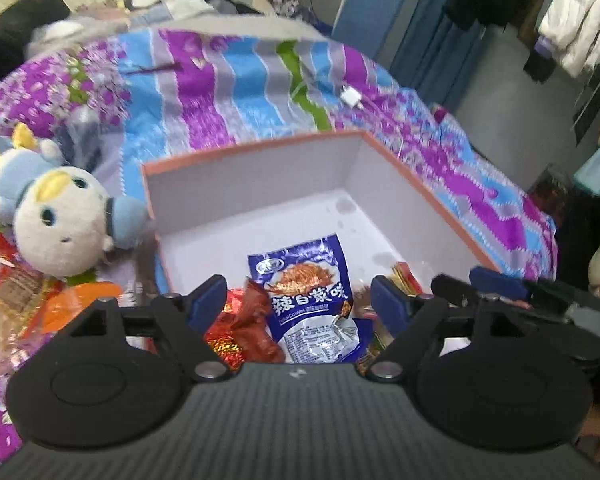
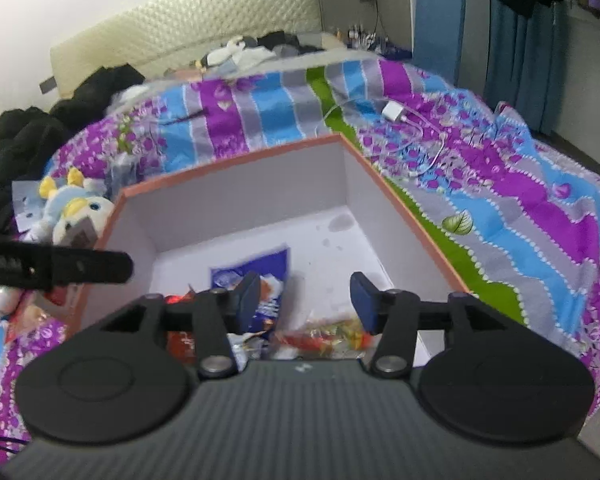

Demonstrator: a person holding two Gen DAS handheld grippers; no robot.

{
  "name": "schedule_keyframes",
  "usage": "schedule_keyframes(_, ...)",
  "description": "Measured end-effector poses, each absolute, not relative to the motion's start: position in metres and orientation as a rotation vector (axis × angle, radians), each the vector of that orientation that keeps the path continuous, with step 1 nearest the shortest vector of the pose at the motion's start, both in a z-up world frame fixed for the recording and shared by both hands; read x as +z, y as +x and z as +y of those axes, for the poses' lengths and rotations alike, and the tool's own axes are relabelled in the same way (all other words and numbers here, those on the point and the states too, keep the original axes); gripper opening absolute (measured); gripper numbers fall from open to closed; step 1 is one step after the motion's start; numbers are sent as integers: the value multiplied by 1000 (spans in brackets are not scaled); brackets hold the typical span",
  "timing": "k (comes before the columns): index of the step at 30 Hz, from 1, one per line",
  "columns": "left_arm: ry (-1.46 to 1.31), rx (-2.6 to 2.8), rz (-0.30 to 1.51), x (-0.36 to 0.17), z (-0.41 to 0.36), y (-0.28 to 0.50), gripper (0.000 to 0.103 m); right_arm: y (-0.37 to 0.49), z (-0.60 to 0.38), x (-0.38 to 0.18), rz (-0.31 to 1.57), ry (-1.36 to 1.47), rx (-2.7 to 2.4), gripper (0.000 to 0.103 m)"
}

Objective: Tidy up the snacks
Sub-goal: 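Open the left tool over the box while the right releases its snack, then withdraw both open tools from the deep pink box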

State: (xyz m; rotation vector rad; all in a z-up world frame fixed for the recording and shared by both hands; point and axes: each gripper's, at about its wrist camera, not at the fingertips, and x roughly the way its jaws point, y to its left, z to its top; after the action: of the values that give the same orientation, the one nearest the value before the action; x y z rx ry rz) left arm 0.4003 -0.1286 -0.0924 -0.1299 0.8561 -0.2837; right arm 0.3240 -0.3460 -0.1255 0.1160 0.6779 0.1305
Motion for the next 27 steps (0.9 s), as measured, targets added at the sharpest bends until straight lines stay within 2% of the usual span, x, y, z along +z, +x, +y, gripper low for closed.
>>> schedule_keyframes(16, -146, -256, 714, -17, -86, 259, 82, 222, -318, -63, 549, 141, 175, 52)
schedule_keyframes(27, -149, -217, 662, 5, -64, 179, 82, 157, -297, -40, 480, 144, 223, 52)
